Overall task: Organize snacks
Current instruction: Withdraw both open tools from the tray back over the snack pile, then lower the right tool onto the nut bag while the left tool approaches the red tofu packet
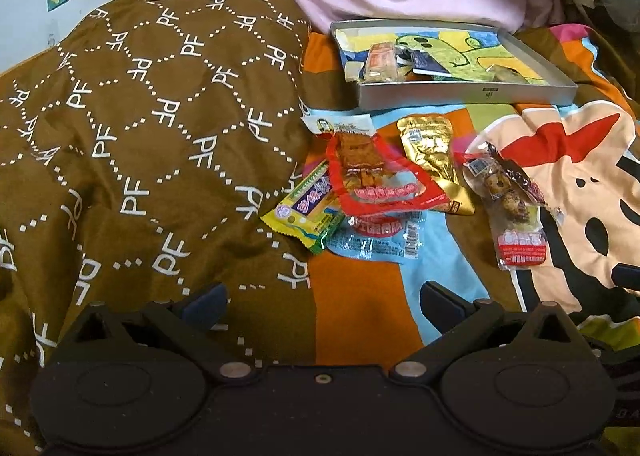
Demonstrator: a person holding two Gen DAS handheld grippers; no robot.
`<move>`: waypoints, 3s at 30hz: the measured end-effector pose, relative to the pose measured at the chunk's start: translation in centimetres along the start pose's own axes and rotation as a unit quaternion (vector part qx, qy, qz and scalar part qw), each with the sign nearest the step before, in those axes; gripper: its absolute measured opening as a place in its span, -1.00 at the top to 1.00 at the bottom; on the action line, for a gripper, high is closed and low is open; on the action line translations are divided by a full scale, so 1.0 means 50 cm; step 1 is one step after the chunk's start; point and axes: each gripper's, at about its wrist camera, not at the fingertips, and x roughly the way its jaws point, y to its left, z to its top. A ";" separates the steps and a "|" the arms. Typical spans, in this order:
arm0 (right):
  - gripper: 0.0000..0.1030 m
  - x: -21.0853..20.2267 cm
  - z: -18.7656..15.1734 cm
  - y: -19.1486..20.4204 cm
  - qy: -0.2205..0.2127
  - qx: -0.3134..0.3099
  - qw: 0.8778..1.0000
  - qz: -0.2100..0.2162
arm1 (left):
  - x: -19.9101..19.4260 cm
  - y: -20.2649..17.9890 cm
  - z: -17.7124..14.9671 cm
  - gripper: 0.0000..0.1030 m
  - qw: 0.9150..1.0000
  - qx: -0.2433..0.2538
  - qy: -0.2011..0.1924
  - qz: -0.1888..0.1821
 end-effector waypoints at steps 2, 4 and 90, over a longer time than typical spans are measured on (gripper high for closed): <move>-1.00 0.001 0.001 -0.002 -0.003 0.004 1.000 -0.002 | 0.002 0.000 0.003 -0.99 1.000 0.000 -0.004 0.001; -1.00 0.003 0.003 -0.003 -0.006 0.007 1.000 -0.003 | 0.004 0.002 0.007 -0.99 1.000 -0.002 -0.007 -0.001; -0.28 0.193 0.085 -0.018 0.027 0.073 0.996 -0.034 | 0.232 -0.022 0.153 -0.24 0.999 0.000 0.014 -0.049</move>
